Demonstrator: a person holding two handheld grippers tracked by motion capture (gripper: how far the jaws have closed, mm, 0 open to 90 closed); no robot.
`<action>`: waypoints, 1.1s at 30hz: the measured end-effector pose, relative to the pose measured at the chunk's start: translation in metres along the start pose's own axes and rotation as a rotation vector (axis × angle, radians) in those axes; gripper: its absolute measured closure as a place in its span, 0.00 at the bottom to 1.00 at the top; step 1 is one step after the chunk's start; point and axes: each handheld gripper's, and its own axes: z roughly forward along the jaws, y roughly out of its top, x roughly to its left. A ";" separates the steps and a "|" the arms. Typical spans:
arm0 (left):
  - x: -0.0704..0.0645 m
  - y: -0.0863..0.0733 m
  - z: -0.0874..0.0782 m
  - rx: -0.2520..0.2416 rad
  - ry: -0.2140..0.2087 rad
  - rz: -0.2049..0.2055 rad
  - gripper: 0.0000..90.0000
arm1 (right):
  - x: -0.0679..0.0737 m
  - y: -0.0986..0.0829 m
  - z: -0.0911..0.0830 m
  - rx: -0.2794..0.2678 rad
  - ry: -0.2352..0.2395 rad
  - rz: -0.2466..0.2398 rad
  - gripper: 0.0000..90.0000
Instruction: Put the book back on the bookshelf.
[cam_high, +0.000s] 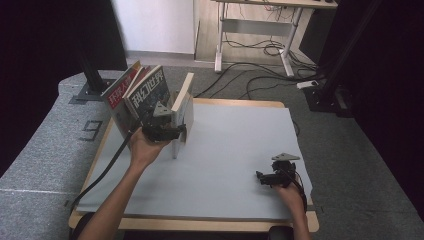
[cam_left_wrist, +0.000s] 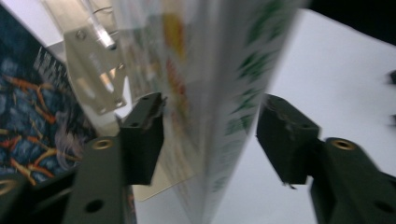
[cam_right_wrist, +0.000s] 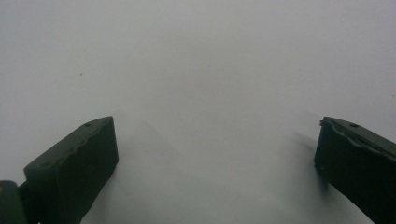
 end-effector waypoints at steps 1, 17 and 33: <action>0.001 -0.001 0.005 -0.005 0.023 -0.013 0.53 | 0.000 0.000 0.000 0.000 0.000 -0.001 0.00; 0.008 0.009 0.008 -0.080 0.150 -0.095 0.82 | 0.000 0.000 0.000 0.000 0.000 -0.001 0.00; 0.004 0.004 0.007 -0.023 0.103 -0.058 0.80 | 0.000 0.000 0.000 0.000 0.000 0.000 0.00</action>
